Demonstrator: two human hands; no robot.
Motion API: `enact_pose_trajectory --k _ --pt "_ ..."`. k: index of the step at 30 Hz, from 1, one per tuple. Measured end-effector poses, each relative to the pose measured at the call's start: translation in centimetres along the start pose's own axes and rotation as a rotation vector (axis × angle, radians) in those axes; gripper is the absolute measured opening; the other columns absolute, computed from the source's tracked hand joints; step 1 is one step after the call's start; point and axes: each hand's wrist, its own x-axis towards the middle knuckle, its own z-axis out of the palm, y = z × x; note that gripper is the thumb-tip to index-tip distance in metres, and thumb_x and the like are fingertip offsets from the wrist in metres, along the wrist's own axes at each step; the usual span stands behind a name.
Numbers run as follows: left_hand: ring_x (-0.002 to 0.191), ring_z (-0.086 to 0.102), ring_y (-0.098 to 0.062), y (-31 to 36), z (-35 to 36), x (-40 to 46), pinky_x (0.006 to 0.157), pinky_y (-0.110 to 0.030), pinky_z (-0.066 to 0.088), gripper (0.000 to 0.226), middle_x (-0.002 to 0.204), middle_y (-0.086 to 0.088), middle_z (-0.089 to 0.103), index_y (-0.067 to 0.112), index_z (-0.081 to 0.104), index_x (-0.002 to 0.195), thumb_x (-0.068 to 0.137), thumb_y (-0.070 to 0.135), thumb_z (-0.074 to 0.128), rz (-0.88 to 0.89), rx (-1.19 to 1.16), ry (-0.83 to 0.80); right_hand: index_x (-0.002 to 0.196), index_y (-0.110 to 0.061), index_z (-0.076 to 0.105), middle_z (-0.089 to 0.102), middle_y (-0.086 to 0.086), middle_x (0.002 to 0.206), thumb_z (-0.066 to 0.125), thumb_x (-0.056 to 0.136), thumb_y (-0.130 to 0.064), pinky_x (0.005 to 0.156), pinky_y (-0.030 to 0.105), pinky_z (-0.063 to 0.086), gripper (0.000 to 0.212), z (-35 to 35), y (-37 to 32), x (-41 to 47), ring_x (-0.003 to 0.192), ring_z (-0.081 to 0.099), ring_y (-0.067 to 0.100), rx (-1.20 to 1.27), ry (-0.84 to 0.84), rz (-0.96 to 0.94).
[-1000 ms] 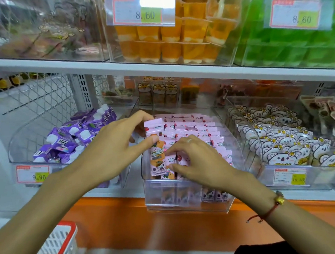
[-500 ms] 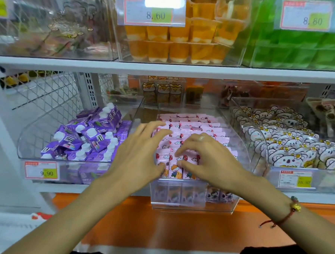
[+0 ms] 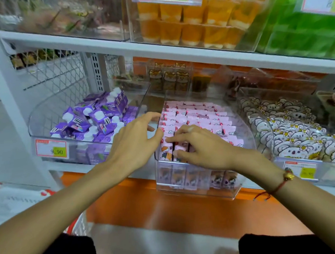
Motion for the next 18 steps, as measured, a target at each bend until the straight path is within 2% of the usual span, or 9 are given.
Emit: enact_pose_trajectory --k 3,5,6,9,11,14,18 --pt "0.098 0.056 -0.002 -0.3 0.3 0.5 0.083 -0.032 0.044 0.037 0.116 0.020 0.060 0.036 0.051 0.128 0.091 0.043 0.054 -0.043 -0.148 -0.019 0.124 -0.017 0.060 0.060 0.004 0.116 0.053 0.096 -0.026 0.087 0.033 0.045 0.030 -0.9 1.2 0.9 0.102 0.054 0.015 0.216 0.227 0.057" --pt "0.090 0.054 0.002 -0.5 0.6 1.0 0.087 -0.030 0.044 0.037 0.112 0.024 0.057 0.033 0.051 0.129 0.093 0.044 0.052 -0.071 -0.227 -0.021 0.121 -0.017 0.060 0.063 0.002 0.115 0.052 0.096 -0.021 0.085 0.031 0.045 0.027 -1.7 3.0 3.0 0.100 0.056 0.015 0.211 0.368 0.160" --pt "0.088 0.054 0.003 -0.6 0.7 1.3 0.087 -0.029 0.044 0.037 0.110 0.025 0.056 0.032 0.052 0.129 0.094 0.043 0.052 -0.085 -0.260 -0.021 0.121 -0.017 0.061 0.064 0.003 0.114 0.052 0.096 -0.020 0.084 0.031 0.046 0.027 -2.0 4.0 4.3 0.098 0.057 0.017 0.185 0.385 0.216" --pt "0.097 0.056 -0.002 -0.4 1.3 1.9 0.086 -0.025 0.043 0.030 0.103 0.028 0.055 0.031 0.056 0.125 0.095 0.035 0.052 -0.100 -0.353 -0.035 0.129 -0.014 0.056 0.063 0.009 0.120 0.049 0.097 -0.019 0.082 0.031 0.046 0.033 -2.3 6.9 8.4 0.100 0.060 0.025 0.058 0.275 0.355" --pt "0.096 0.057 -0.002 -0.4 1.7 1.9 0.086 -0.024 0.043 0.027 0.099 0.030 0.054 0.035 0.056 0.122 0.095 0.037 0.051 -0.106 -0.386 -0.042 0.130 -0.012 0.053 0.063 0.014 0.115 0.046 0.099 -0.018 0.074 0.031 0.047 0.033 -1.7 8.2 10.5 0.093 0.062 0.029 -0.034 0.177 0.408" --pt "0.092 0.054 0.012 -0.7 2.1 1.7 0.084 -0.023 0.044 0.022 0.100 0.033 0.055 0.047 0.051 0.112 0.090 0.045 0.052 -0.115 -0.434 -0.051 0.117 -0.011 0.060 0.066 0.014 0.104 0.046 0.099 -0.020 0.074 0.037 0.054 0.025 -0.6 9.2 12.9 0.085 0.064 0.028 -0.117 0.128 0.438" --pt "0.090 0.054 0.017 -1.1 1.8 2.0 0.083 -0.021 0.046 0.019 0.100 0.039 0.056 0.050 0.053 0.106 0.087 0.046 0.055 -0.133 -0.467 -0.070 0.101 -0.012 0.070 0.070 0.008 0.097 0.057 0.095 -0.022 0.079 0.041 0.057 0.018 -0.4 10.2 15.0 0.084 0.067 0.026 -0.055 0.144 0.552"
